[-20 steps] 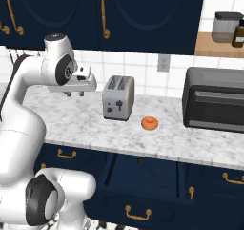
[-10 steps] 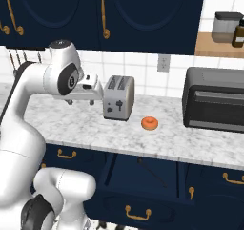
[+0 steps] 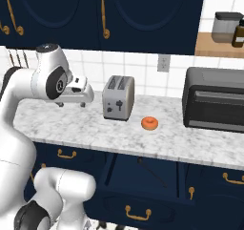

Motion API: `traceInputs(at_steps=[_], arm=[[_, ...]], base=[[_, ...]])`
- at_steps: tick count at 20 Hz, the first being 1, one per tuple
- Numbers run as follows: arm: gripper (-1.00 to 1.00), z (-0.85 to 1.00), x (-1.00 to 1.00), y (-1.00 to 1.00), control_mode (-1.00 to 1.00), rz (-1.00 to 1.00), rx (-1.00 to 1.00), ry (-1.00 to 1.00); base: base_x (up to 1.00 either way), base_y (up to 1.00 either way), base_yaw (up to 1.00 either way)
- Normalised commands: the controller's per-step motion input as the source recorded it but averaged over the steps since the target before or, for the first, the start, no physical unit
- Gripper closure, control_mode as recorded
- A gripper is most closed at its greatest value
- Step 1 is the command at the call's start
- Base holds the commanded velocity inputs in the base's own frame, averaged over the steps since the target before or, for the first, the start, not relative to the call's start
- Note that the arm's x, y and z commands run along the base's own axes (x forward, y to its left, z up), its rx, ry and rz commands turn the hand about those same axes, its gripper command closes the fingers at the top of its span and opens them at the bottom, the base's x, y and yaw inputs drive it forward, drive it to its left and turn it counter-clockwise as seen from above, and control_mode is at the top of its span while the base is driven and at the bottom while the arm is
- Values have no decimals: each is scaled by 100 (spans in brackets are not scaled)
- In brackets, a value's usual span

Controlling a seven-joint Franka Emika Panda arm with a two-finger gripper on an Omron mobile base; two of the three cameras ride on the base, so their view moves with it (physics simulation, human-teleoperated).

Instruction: Pick the ladle from the drawer and place it on the counter.

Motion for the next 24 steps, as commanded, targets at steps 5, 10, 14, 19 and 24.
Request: traceInputs(at_steps=[5, 10, 14, 19, 24], arm=[[-100, -1, -3, 24, -100, -3, -1, 0], [-100, -3, 0, -49, -100, -6, 0, 0], [-100, 0, 0, 0, -100, 0, 0, 0], [-100, 0, 0, 4, 100, 0, 0, 0], [-100, 0, 0, 0, 100, 0, 0, 0]], base=[[0, 0, 0], [0, 0, 0], [0, 0, 0], [0, 7, 0], [-5, 71, -11]])
